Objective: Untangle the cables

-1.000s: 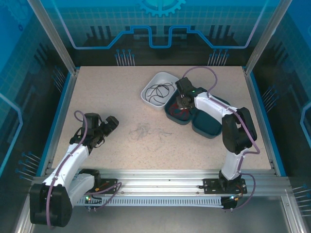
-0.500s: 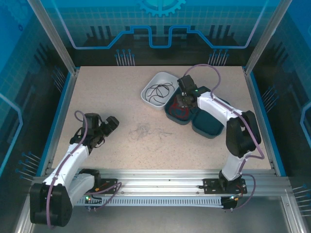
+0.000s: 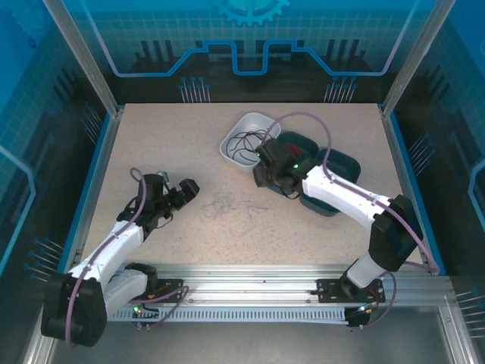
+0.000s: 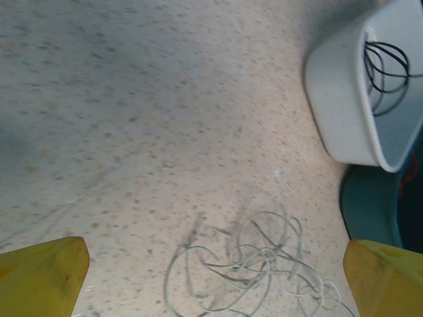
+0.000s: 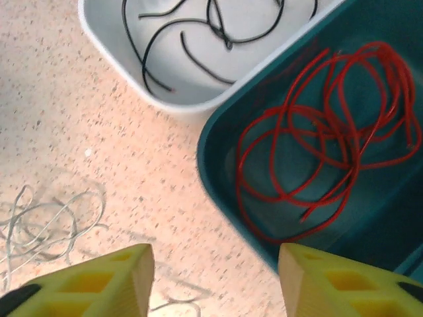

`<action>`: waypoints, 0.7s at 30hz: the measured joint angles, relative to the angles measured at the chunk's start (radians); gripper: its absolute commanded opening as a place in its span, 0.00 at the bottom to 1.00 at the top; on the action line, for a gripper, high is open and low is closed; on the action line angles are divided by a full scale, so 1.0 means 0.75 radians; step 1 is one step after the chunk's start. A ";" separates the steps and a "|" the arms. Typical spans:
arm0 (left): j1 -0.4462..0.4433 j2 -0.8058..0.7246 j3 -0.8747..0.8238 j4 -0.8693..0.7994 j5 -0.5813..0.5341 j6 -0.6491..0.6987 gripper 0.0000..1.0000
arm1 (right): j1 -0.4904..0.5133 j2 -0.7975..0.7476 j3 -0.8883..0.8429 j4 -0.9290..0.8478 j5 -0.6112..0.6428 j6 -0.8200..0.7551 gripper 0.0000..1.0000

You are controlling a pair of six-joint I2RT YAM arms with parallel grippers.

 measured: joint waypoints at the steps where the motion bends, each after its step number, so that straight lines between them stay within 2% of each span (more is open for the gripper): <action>1: -0.034 0.014 0.001 0.017 -0.004 0.000 0.99 | 0.028 -0.010 -0.023 -0.003 0.015 0.016 1.00; 8: -0.143 0.111 0.002 0.060 -0.014 0.001 0.99 | 0.180 -0.077 -0.188 -0.012 0.070 0.160 1.00; 17: -0.241 0.160 0.049 0.058 -0.043 0.037 0.99 | 0.357 -0.093 -0.296 -0.056 0.098 0.497 1.00; 21: -0.304 0.212 0.084 0.057 -0.064 0.061 0.99 | 0.414 -0.032 -0.296 -0.058 0.086 0.639 1.00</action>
